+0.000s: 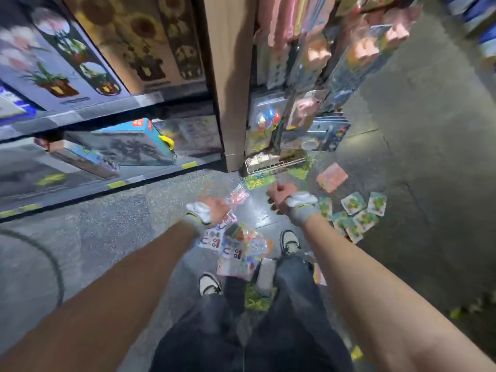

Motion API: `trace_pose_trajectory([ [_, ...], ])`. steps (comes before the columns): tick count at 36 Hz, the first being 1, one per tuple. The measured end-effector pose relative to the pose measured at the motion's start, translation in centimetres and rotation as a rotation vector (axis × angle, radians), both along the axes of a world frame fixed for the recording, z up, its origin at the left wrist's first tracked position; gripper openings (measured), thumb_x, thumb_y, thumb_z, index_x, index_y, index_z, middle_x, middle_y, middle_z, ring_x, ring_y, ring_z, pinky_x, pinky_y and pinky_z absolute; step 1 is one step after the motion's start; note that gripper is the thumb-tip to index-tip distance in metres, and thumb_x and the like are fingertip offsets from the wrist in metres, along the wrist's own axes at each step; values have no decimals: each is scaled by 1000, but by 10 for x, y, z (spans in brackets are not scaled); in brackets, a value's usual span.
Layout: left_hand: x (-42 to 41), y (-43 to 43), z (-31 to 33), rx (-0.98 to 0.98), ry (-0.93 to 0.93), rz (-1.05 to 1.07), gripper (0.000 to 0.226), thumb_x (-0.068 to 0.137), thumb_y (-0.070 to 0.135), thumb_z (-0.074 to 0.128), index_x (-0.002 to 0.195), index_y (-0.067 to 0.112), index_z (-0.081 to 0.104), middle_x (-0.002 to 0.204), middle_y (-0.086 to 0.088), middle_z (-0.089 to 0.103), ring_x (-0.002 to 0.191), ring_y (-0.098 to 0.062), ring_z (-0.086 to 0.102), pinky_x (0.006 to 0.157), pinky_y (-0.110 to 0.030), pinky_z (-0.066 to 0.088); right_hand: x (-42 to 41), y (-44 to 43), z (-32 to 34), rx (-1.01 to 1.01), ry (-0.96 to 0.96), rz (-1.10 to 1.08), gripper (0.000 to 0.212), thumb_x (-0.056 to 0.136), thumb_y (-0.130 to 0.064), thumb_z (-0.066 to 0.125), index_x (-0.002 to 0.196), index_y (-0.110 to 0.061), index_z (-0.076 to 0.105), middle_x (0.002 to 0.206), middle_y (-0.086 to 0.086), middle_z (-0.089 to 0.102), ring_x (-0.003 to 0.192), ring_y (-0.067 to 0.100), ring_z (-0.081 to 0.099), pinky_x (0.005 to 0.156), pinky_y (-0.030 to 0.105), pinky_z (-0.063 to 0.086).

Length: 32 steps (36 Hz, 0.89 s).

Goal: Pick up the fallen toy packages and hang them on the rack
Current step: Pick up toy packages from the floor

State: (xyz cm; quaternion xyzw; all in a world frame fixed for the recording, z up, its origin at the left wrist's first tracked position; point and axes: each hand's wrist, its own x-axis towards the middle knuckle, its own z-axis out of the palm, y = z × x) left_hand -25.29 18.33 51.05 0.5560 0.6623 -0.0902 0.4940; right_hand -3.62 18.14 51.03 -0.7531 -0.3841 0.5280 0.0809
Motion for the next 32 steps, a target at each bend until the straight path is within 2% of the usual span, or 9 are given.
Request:
trace_pose_trajectory([
  [4, -43, -36, -29, -11, 68, -96, 38, 91, 38, 50, 62, 16, 61, 77, -19, 69, 73, -34, 67, 63, -32, 47, -29, -60, -24, -87, -55, 21, 17, 91, -16, 54, 75, -15, 60, 86, 16, 68, 76, 28, 65, 62, 34, 51],
  [7, -64, -54, -56, -31, 87, -75, 42, 93, 28, 52, 53, 15, 55, 61, -9, 60, 61, -24, 56, 57, -27, 40, -44, -98, -46, -134, -86, 10, 22, 88, -13, 56, 66, -17, 56, 81, 15, 67, 74, 26, 64, 66, 35, 52],
  [13, -63, -82, -93, -91, 18, -128, 19, 100, 12, 49, 84, 8, 57, 67, -5, 51, 68, -19, 50, 49, -14, 35, -48, -159, -118, -254, -72, -41, 14, 89, -23, 57, 76, -18, 59, 85, 9, 66, 78, 25, 63, 68, 39, 52],
  [16, -63, -92, -126, -117, 68, -180, 26, 101, 19, 46, 99, 3, 67, 83, -9, 61, 84, -27, 60, 79, -30, 50, -48, -184, -149, -300, -47, -134, 19, 94, -21, 56, 75, -23, 55, 87, 14, 63, 79, 23, 57, 83, 44, 53],
  [18, -63, -97, -155, -177, 94, -214, 34, 101, 23, 44, 109, 0, 68, 100, -14, 70, 90, -27, 63, 87, -36, 51, -46, -197, -174, -330, -31, -155, 11, 94, -20, 56, 87, -15, 63, 97, 23, 68, 79, 23, 56, 85, 45, 52],
  [21, -56, -107, -200, -177, 153, -346, 36, 100, 33, 44, 102, 8, 70, 102, -11, 71, 93, -30, 65, 76, -31, 48, -37, -215, -224, -368, -6, -192, 23, 93, -19, 56, 106, -3, 66, 106, 24, 69, 79, 23, 58, 83, 43, 52],
  [26, -45, -128, -276, -174, 169, -429, 30, 97, 37, 52, 105, 15, 71, 104, -6, 71, 98, -26, 63, 75, -28, 41, -19, -243, -312, -438, -54, -163, 23, 77, -33, 58, 84, -14, 69, 90, 11, 72, 86, 34, 68, 82, 48, 57],
  [29, -37, -143, -318, -181, 177, -421, 34, 97, 39, 52, 108, 12, 71, 112, -10, 69, 102, -28, 62, 78, -28, 41, -16, -246, -329, -445, 9, -157, 16, 92, -19, 58, 100, -8, 67, 89, 10, 62, 82, 27, 58, 81, 39, 51],
  [32, -29, -160, -368, -213, 133, -368, 34, 98, 32, 54, 109, 5, 70, 112, -15, 68, 103, -33, 62, 73, -27, 38, -8, -253, -361, -451, 39, -105, 3, 95, -14, 55, 96, -17, 56, 91, 11, 58, 84, 25, 54, 84, 38, 51],
])
